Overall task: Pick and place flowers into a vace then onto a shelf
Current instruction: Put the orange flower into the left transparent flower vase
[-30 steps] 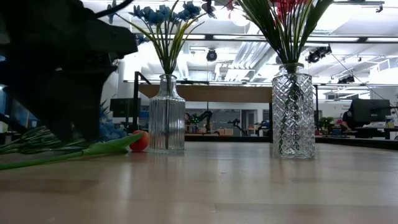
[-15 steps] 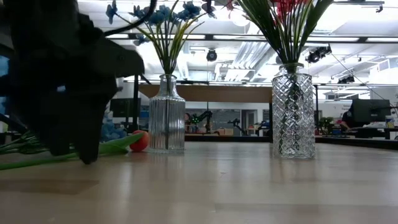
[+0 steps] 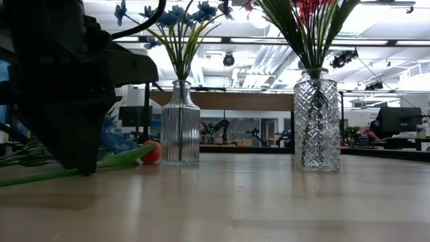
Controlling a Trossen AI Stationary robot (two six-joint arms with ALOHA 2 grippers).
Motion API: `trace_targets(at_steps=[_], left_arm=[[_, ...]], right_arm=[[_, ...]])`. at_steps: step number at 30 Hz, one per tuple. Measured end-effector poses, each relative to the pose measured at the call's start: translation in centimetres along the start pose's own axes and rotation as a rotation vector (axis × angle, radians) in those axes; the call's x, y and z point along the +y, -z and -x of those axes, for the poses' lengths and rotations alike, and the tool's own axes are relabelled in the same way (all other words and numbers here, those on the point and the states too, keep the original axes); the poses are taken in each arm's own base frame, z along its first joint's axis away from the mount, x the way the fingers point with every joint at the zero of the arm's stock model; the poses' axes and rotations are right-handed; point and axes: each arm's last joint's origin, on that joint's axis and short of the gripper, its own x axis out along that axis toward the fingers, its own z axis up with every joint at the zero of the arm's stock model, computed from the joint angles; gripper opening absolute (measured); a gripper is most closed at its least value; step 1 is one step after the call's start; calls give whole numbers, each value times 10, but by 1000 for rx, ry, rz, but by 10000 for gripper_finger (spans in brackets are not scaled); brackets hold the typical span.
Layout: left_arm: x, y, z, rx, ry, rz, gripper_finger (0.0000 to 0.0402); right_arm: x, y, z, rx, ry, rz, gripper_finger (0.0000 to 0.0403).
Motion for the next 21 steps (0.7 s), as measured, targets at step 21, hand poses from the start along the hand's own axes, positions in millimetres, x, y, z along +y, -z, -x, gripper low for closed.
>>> trace_targets(at_steps=[21], left_arm=[[-10,-2,19,23,-51,162,20]], right_arm=[[0,0,0,3,1,-3,83]])
